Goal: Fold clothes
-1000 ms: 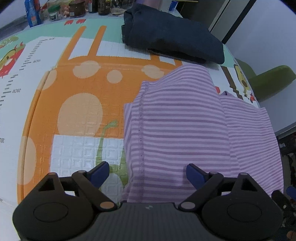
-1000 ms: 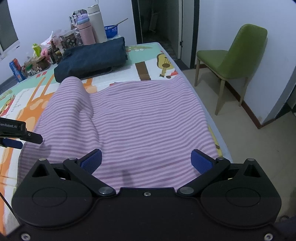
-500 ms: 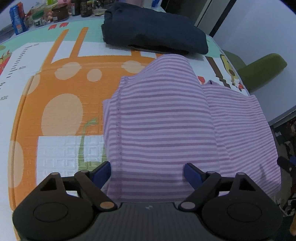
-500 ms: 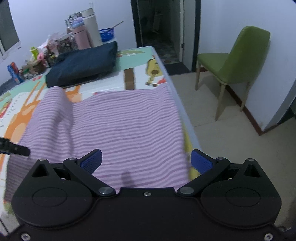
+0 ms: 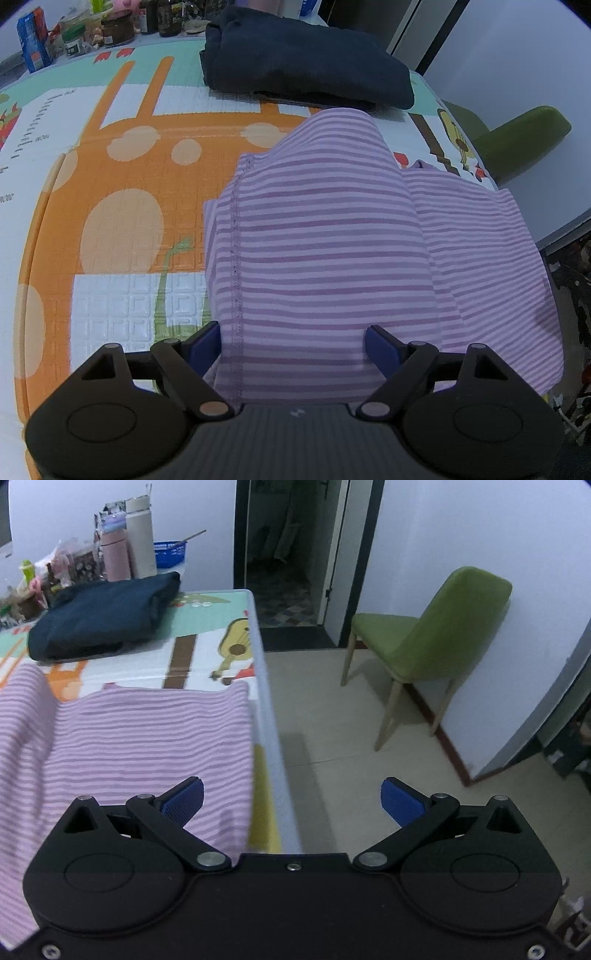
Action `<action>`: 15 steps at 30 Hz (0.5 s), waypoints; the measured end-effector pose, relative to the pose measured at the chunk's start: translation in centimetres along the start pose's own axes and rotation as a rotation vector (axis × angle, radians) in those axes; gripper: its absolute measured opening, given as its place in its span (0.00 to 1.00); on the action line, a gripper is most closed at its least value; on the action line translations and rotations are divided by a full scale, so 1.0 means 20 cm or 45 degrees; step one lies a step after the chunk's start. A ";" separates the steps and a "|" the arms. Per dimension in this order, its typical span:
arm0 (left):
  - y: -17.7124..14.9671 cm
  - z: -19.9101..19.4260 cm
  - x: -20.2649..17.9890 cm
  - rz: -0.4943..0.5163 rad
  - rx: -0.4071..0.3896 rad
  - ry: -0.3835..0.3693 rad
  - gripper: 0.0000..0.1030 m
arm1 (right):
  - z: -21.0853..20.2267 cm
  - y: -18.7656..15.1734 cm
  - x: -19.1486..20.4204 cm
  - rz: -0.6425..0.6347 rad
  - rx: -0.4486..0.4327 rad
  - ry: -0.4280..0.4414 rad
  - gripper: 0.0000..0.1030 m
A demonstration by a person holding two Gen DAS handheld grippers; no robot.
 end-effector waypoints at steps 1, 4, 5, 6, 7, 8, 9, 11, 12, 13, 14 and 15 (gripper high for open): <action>0.00 0.00 0.00 -0.002 -0.001 -0.001 0.83 | 0.02 0.01 -0.01 -0.005 0.003 -0.003 1.00; 0.00 -0.01 0.00 0.003 -0.014 -0.002 0.83 | 0.09 0.03 -0.02 -0.024 0.007 -0.009 0.99; 0.00 -0.02 0.00 0.006 -0.017 0.001 0.83 | 0.10 0.04 -0.02 -0.029 0.002 -0.004 0.98; 0.00 -0.02 0.01 0.009 -0.019 0.002 0.83 | 0.12 0.05 -0.02 -0.029 0.002 0.008 0.96; 0.00 -0.02 0.01 0.011 -0.017 0.002 0.83 | 0.14 0.05 -0.02 -0.026 0.005 0.024 0.92; 0.00 -0.01 0.01 0.010 -0.012 0.003 0.83 | 0.15 0.06 -0.02 -0.018 0.010 0.042 0.92; 0.00 -0.01 0.01 0.006 -0.005 0.002 0.83 | 0.17 0.06 -0.02 -0.007 0.016 0.062 0.92; 0.01 -0.01 0.02 -0.008 0.011 -0.013 0.83 | 0.20 0.07 -0.02 0.013 0.029 0.102 0.91; 0.01 -0.01 0.02 -0.017 0.019 -0.019 0.83 | 0.22 0.07 -0.03 0.026 0.038 0.126 0.91; 0.01 -0.01 0.02 -0.023 0.022 -0.019 0.83 | 0.24 0.07 -0.03 0.038 0.053 0.147 0.91; 0.02 -0.01 0.02 -0.030 0.025 -0.020 0.83 | 0.26 0.08 -0.04 0.052 0.075 0.177 0.91; 0.02 -0.01 0.02 -0.036 0.027 -0.020 0.83 | 0.27 0.08 -0.04 0.070 0.091 0.204 0.91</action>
Point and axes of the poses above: each gripper's, at about its wrist camera, not at the fingertips, and z roughly the way its jaws point, x to its left, y to its top, the point moved 4 cm from there along z, roughly the way its jaws point, and after that the axes turned 7 degrees about -z, right-handed, at the moved point
